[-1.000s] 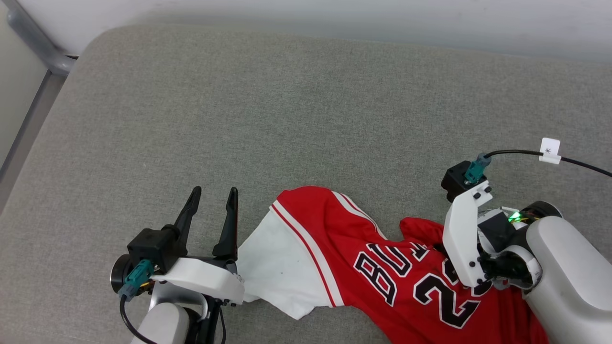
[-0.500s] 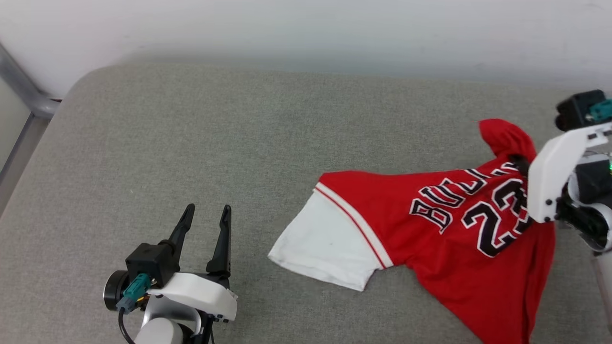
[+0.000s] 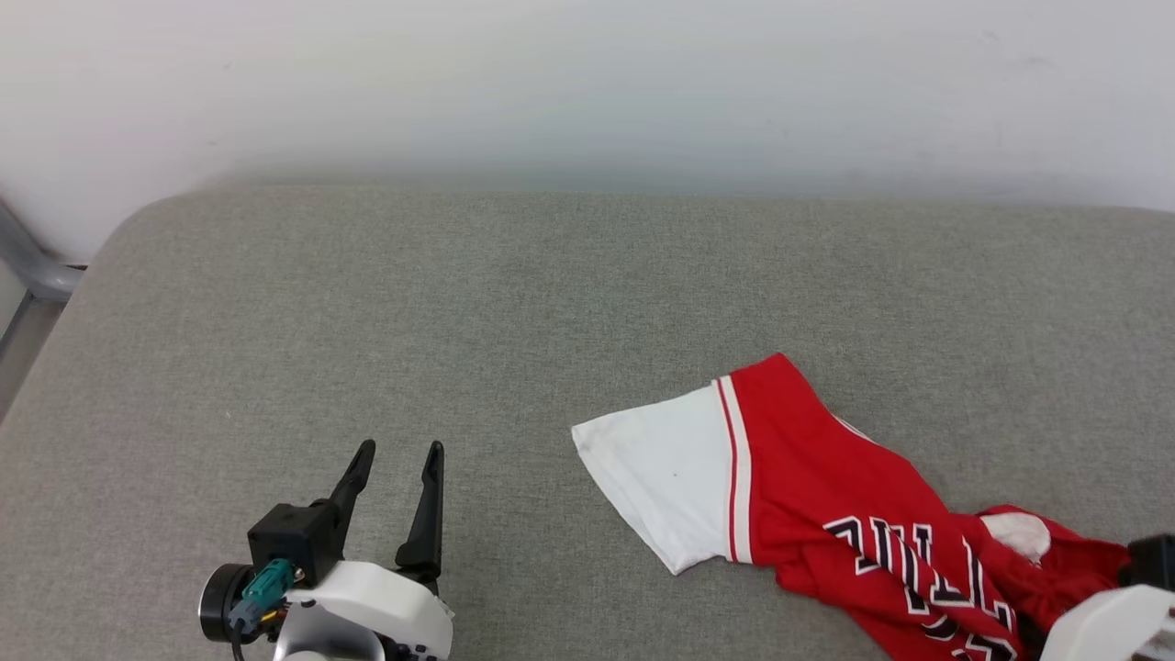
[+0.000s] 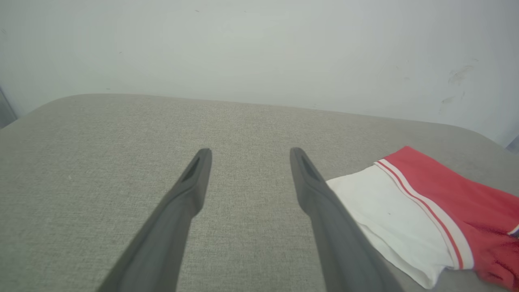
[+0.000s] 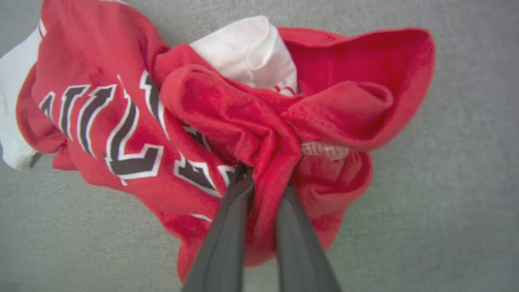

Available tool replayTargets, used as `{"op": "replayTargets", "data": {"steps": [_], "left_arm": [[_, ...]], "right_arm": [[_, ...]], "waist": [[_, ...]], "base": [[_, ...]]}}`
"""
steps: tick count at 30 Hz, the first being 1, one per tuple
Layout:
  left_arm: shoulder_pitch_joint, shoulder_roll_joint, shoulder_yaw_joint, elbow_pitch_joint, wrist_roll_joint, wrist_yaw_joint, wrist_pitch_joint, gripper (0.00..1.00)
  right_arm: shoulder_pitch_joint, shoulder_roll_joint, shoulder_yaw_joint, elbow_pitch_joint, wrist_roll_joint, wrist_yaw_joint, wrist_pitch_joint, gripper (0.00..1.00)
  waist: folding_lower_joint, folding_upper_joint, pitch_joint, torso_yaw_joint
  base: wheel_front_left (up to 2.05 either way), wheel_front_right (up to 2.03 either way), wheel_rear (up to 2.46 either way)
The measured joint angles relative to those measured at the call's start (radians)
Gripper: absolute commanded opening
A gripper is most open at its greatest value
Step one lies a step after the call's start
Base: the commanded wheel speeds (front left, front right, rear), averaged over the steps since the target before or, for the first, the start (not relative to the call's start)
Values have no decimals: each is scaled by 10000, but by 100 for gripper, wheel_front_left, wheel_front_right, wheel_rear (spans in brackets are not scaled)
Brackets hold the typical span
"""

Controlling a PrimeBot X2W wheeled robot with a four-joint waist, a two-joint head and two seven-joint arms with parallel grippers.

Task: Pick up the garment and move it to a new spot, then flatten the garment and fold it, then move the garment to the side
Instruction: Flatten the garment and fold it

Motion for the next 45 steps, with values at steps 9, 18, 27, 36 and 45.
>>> {"op": "replayTargets", "data": {"steps": [9,18,27,36,45], "left_arm": [[215,90,-63,-125,-81,48,240,100],[389,127,-130,-213,-125,190,370,100],[574,215,-111,-305,-209,339,458,100],[79,414,-355,-336,-128,161,930,100],[-1808,318,-1210,393,-617,-731,3404,100]], "right_arm": [[983,270,-40,665,604,0,-2263,100],[662,278,334,247,313,-2,-5099,100],[564,276,736,-1139,-1195,-2,-6251,100],[810,276,1563,-2489,-1743,-2,-6155,100],[876,278,2138,-2801,-1461,-2,-6159,100]], "waist": [[0,0,-181,-45],[0,0,-374,-64],[0,0,-641,-128],[0,0,-482,-346],[1,0,166,-936]], "base": [[0,0,0],[0,0,0],[0,0,0],[0,0,0],[0,0,0]]}}
